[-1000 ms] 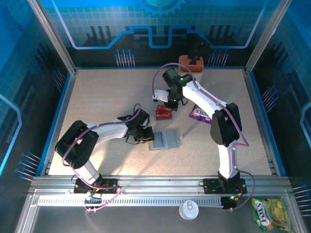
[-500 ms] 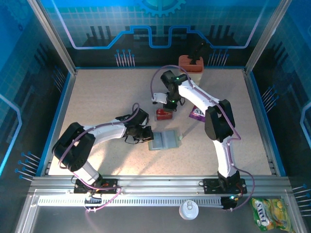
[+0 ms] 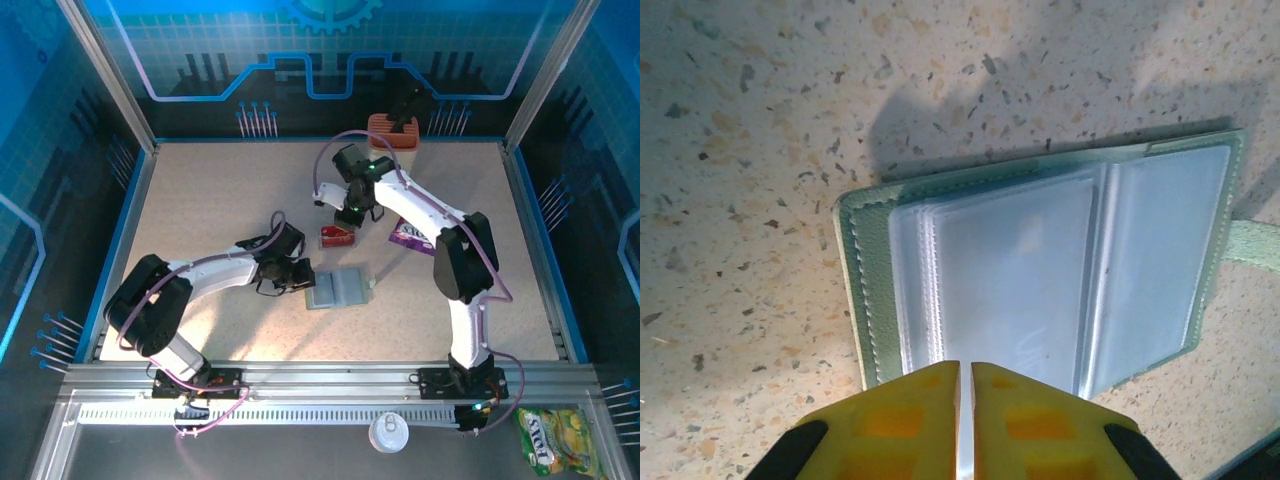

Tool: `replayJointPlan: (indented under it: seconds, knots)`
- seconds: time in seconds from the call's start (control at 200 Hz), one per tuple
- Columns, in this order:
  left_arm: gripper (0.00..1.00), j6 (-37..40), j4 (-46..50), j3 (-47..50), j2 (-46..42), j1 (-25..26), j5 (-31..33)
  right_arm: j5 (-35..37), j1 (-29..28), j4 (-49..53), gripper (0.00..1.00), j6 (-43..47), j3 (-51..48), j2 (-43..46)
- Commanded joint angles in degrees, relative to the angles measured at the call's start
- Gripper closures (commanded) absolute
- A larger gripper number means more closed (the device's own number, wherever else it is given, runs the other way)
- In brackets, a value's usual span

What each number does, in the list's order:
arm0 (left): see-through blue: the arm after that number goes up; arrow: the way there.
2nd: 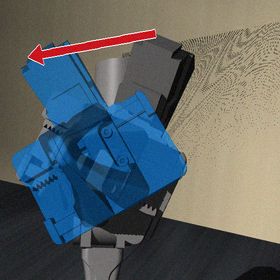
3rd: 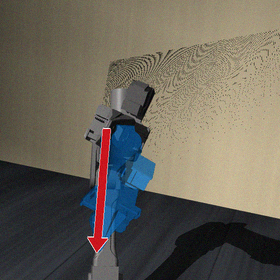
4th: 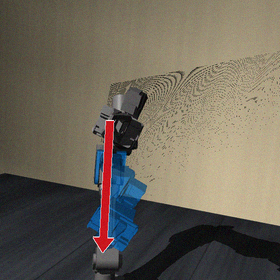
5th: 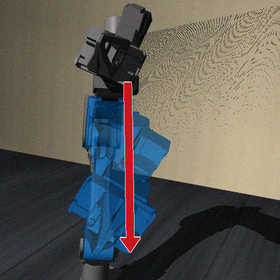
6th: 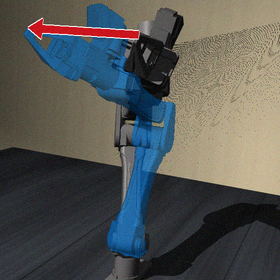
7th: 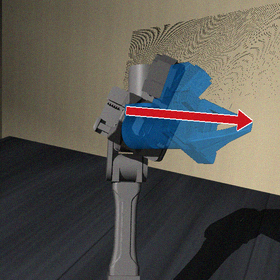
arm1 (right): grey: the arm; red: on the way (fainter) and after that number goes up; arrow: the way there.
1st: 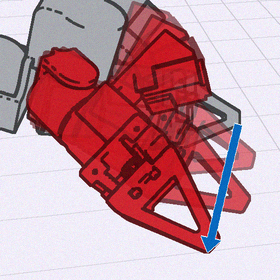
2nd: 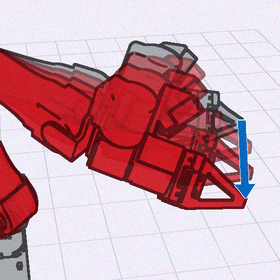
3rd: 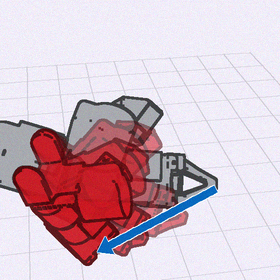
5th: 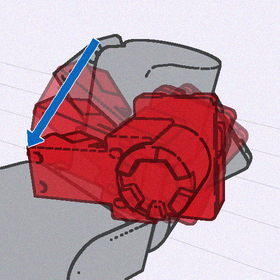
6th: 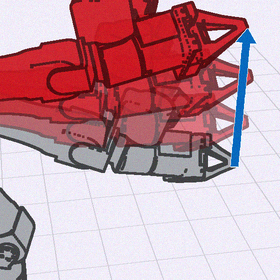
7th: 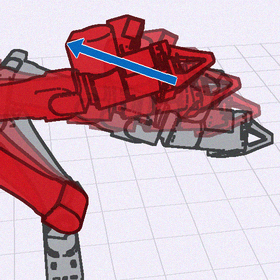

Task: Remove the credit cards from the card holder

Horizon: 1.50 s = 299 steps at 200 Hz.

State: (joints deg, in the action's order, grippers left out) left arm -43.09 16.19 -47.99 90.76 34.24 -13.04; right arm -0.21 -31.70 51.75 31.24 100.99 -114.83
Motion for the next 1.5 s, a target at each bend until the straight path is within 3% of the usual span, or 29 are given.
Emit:
replayJointPlan:
  seconds: [0.0, 0.365, 0.47, 0.645, 1.191, 1.491]
  knots:
    - [0.89, 0.7, 0.1, 1.9, -2.0, -0.4, 0.9, 0.2, -2.2, -5.6, 0.74, -12.6, -5.5, 4.9]
    - [0.94, 0.7, -1.9, 2.9, -0.6, -0.4, 0.2, -7.3, -6.2, -19.3, 0.75, -41.8, -24.1, 13.9]
    - [0.94, 1.0, -1.7, 2.4, 0.2, -0.3, -0.2, -9.3, -6.3, -19.1, 0.76, -48.2, -26.0, 13.7]
    - [0.95, 0.6, -0.9, 2.7, 0.7, -0.4, 0.4, -11.7, -6.4, -17.1, 0.77, -53.1, -26.9, 12.3]
    - [0.96, 1.7, -0.8, 2.5, 3.2, -0.4, 2.2, -24.4, -7.1, -29.5, 0.73, -67.8, -39.9, 14.7]
    - [0.96, 1.9, -1.2, 3.1, 2.6, -0.6, 2.2, -26.0, -7.8, -34.0, 0.69, -72.4, -42.6, 14.6]
